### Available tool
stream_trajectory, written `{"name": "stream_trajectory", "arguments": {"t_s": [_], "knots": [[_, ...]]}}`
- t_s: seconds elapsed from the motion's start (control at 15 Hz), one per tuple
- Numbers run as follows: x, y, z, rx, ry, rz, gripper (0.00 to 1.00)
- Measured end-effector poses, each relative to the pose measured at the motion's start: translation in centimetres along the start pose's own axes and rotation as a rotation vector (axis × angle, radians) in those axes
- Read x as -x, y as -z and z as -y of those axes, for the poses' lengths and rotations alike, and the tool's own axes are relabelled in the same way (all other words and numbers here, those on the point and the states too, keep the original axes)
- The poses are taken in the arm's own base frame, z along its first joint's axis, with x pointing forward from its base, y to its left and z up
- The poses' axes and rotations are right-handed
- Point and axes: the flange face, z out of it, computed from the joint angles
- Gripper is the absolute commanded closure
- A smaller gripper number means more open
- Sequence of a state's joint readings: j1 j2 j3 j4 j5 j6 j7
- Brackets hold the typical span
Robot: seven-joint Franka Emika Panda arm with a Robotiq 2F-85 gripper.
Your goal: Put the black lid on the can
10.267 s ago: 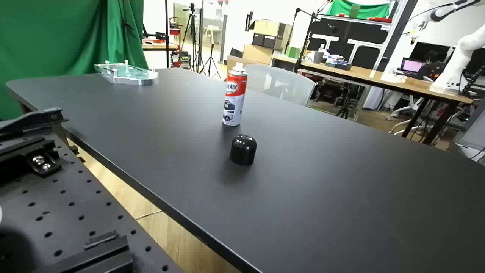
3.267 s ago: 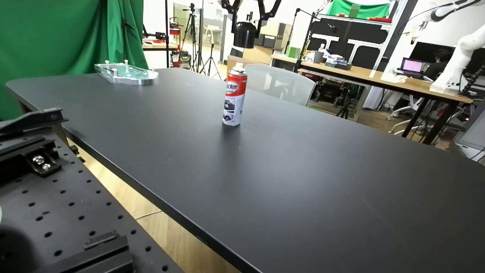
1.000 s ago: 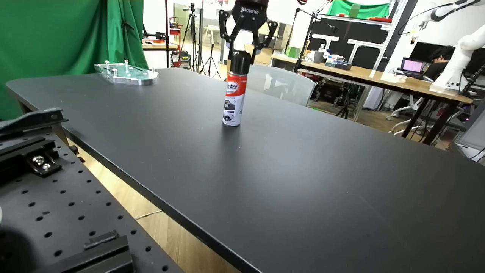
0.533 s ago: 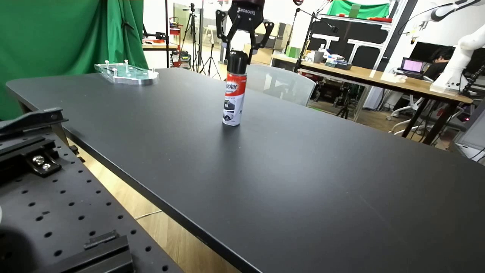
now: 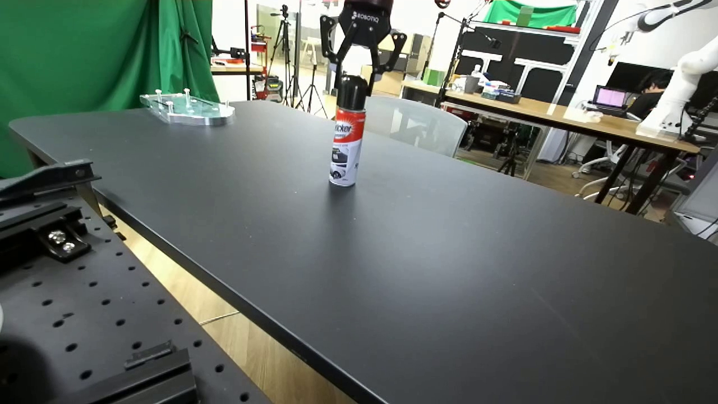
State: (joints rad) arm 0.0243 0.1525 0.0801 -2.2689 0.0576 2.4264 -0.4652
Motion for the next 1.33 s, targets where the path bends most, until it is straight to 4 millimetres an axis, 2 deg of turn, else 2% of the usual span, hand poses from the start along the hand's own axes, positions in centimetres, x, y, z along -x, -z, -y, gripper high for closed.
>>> {"name": "stream_trajectory", "arguments": {"t_s": [0.4,0.47,0.53,0.73,1.33], "knots": [[0.16,0.01,-0.33,0.0,-0.011,0.0,0.68],[0.21,0.01,-0.44,0.001,-0.015,0.0,0.18],[0.26,0.02,-0.56,0.001,-0.018,0.0,0.18],[0.38,0.03,-0.81,0.002,-0.026,0.0,0.01],[0.41,0.02,-0.85,0.002,-0.03,0.0,0.0]]}}
